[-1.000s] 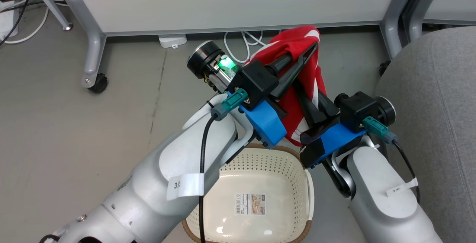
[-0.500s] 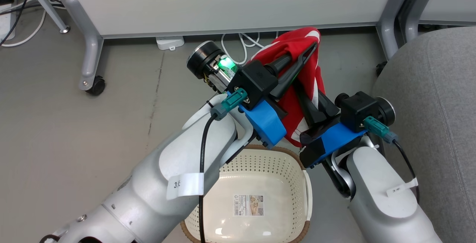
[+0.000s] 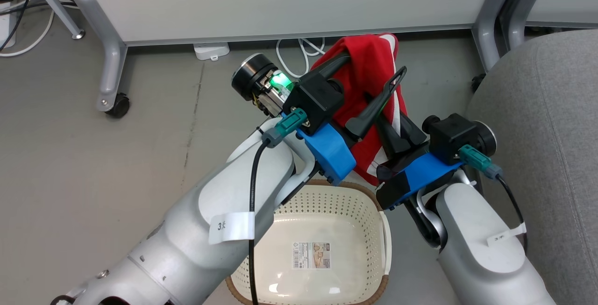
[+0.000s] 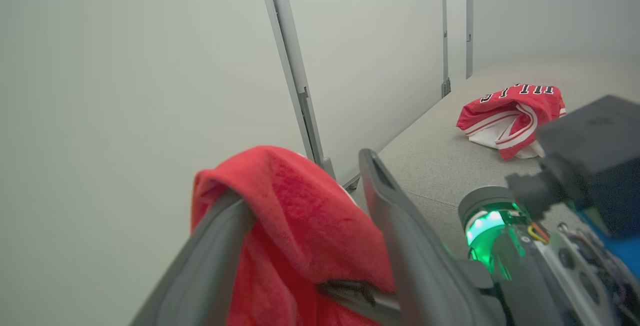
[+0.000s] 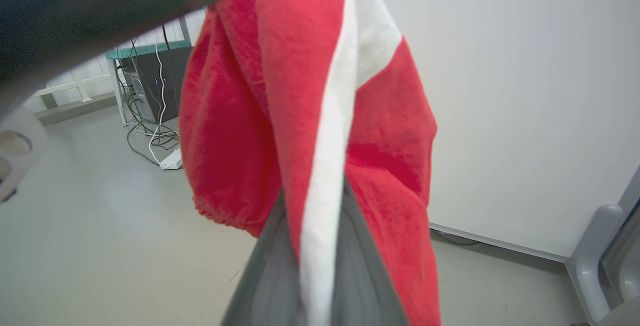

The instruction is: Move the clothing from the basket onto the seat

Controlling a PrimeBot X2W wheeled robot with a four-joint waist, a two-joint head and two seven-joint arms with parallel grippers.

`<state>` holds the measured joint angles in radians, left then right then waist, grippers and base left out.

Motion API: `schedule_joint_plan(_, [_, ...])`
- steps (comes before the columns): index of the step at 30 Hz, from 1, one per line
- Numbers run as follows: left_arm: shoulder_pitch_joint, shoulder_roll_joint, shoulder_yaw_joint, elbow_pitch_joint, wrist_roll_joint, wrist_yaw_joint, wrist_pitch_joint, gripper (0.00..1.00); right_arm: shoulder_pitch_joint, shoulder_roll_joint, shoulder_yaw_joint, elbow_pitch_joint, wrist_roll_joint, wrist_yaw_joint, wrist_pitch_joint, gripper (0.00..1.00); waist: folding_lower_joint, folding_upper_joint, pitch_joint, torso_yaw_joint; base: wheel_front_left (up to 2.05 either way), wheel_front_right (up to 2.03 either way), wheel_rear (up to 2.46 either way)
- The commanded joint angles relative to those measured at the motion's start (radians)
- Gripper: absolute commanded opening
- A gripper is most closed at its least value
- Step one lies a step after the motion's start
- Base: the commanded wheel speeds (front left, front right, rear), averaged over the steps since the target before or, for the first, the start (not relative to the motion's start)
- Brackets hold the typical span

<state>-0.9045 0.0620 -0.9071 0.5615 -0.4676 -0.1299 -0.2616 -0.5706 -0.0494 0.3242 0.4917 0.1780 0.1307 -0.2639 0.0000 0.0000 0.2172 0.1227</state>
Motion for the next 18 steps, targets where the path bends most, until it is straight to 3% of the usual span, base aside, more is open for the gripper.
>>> schedule_joint_plan(1, [0.004, 0.002, 0.002, 0.006, -0.001, -0.001, -0.005, 1.00, -0.019, -0.002, -0.001, -0.007, 0.008, 0.000, -0.001, 0.00, 0.0000, 0.0000, 0.002, -0.001, 0.00, 0.00, 0.00])
schedule_joint_plan(18, [0.022, 0.015, -0.025, 0.001, 0.016, -0.001, -0.005, 1.00, -0.026, -0.002, -0.134, -0.044, 0.005, 0.000, -0.001, 0.00, 0.0000, 0.0000, 0.066, -0.061, 0.00, 0.00, 0.00])
